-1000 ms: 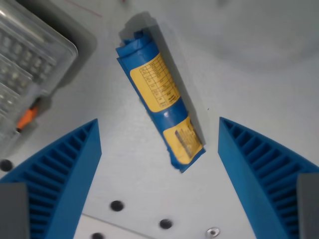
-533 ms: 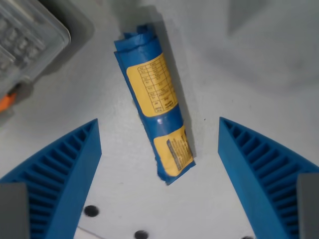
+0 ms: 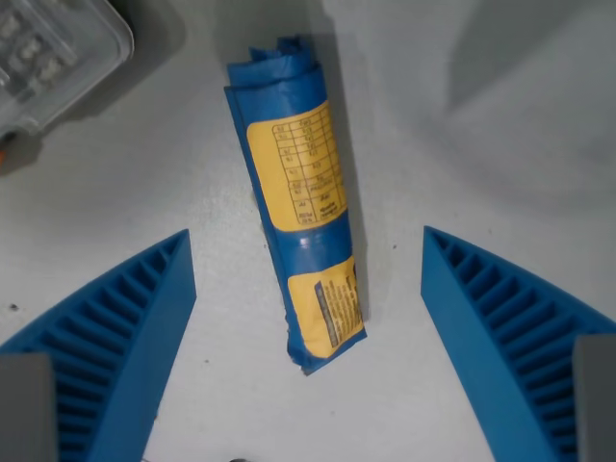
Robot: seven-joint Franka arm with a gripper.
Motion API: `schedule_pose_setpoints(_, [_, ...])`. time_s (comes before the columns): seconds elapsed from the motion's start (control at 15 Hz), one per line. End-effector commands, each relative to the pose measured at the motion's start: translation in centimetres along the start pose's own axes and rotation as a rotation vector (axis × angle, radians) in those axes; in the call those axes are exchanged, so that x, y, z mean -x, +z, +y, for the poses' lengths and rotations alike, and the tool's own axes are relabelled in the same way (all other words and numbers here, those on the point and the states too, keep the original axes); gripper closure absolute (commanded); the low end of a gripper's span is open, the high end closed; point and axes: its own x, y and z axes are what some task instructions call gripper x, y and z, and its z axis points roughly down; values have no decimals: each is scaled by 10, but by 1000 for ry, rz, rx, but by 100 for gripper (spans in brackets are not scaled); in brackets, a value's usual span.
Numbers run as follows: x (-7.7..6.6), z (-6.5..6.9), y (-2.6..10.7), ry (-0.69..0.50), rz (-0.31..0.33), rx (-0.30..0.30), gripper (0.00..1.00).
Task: Move above the blue bag
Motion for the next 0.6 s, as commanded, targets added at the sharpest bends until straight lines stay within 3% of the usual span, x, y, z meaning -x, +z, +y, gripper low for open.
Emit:
schedule_pose_setpoints(0.07, [7,-1,6,-104,56,97,0])
schedule_pose_setpoints(0.6, [8,-3,10,-67,54,92,0])
